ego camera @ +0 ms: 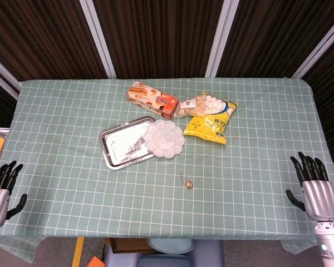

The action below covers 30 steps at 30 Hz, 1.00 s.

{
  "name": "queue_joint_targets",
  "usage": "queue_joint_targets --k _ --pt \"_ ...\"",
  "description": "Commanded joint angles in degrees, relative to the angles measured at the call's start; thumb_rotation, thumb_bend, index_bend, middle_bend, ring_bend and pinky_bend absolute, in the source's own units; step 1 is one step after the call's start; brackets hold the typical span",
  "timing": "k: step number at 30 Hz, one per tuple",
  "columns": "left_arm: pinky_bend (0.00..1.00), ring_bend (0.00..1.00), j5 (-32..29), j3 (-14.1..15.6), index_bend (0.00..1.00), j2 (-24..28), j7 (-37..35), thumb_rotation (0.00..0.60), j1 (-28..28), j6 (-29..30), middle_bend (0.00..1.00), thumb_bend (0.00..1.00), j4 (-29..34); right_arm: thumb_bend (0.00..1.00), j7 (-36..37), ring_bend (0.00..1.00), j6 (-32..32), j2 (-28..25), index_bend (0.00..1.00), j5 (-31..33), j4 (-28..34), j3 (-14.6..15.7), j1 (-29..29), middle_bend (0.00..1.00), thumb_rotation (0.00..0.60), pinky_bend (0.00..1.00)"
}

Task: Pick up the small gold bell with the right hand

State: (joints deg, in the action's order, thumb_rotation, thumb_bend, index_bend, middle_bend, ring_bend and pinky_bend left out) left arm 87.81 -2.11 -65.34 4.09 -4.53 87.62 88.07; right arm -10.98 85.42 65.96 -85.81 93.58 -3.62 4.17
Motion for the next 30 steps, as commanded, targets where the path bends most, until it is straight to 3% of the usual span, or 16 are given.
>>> queue_joint_targets --k 1,8,12,18,30 --pt "0.04 0.0 -0.1 0.1 0.0 0.2 -0.2 0.6 0.2 0.1 0.0 0.41 0.3 0.37 -0.3 0.0 -1.7 0.7 0.0 -0.3 -0.5 0.4 0.9 0.0 0.6 0.0" --pt "0.05 0.0 0.2 0.3 0.0 0.7 -1.1 0.6 0.3 0.1 0.0 0.41 0.7 0.37 2.6 0.0 -8.5 3.3 0.03 -6.6 -3.7 1.4 7.2 0.0 0.6 0.0" --pt "0.05 0.0 0.4 0.4 0.0 0.9 -1.4 0.6 0.3 -0.1 0.0 0.41 0.8 0.37 5.6 0.0 -14.4 4.8 0.16 -10.9 -5.0 1.0 13.6 0.0 0.6 0.0" --pt "0.05 0.0 1.4 1.0 0.0 1.2 -1.7 0.6 0.1 -0.3 0.0 0.41 1.1 0.37 8.2 0.0 -25.6 10.0 0.35 -8.0 -7.3 -0.9 21.6 0.0 0.6 0.0" --pt "0.05 0.0 0.7 0.7 0.0 1.9 -3.2 0.6 0.3 -0.2 0.0 0.41 1.3 0.38 6.5 0.0 -30.3 17.2 0.55 -6.4 -12.4 -1.9 27.9 0.06 0.6 0.0"
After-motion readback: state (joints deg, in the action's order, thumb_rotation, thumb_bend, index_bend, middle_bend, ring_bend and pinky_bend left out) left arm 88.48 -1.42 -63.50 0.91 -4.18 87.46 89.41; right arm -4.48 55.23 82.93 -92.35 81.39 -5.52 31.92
